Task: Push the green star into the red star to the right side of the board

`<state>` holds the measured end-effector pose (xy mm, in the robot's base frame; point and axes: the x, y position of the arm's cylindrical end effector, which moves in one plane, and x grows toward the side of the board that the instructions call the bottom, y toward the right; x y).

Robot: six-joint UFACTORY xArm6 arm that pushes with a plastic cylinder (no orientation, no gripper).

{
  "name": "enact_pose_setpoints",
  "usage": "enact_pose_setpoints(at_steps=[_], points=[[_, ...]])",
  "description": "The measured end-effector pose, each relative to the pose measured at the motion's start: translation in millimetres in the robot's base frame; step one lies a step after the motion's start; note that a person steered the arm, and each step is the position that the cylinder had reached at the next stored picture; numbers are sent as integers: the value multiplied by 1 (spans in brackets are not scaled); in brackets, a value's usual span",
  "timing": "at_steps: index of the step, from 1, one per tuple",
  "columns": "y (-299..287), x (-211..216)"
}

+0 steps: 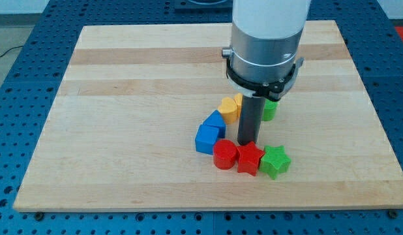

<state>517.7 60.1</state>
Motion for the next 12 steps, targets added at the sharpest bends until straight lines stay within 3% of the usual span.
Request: enact_pose_setpoints(at_steps=[3,7,8,10,12], points=[[45,0],[57,3],[98,0],[195,35],[197,28]])
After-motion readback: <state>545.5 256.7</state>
